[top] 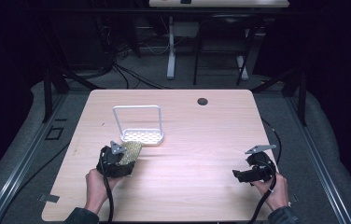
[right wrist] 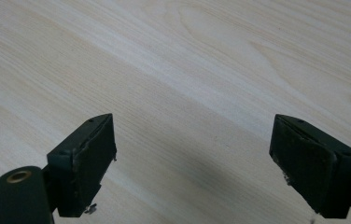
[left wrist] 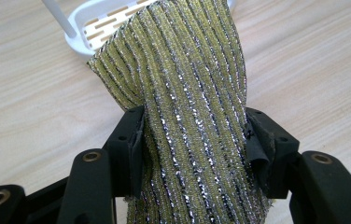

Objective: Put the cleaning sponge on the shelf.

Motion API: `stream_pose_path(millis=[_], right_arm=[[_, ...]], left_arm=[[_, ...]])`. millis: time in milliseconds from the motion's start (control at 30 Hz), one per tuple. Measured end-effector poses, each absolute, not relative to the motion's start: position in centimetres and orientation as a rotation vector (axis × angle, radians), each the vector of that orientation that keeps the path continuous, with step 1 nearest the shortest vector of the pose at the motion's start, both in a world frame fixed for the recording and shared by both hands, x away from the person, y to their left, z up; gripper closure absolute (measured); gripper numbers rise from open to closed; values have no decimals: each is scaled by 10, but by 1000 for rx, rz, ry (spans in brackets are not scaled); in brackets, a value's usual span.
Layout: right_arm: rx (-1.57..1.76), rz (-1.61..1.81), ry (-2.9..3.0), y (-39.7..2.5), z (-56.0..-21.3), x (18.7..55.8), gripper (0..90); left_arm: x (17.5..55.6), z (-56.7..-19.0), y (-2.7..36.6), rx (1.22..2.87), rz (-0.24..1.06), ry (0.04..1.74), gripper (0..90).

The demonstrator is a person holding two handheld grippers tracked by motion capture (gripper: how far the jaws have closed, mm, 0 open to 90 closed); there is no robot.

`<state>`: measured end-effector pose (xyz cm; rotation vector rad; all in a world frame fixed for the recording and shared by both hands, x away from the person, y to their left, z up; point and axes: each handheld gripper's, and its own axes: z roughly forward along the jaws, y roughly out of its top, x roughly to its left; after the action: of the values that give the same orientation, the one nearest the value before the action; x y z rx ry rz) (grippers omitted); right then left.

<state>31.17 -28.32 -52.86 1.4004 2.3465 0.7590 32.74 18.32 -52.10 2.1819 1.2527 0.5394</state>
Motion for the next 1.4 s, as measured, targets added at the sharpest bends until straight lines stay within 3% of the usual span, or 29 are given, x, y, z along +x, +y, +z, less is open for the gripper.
stream_pose_path(millis=[1400], right_arm=[[1386,757,2358,-282,-529,312,138]], left_arm=[[376,-514,170,2150,553,1228,431]])
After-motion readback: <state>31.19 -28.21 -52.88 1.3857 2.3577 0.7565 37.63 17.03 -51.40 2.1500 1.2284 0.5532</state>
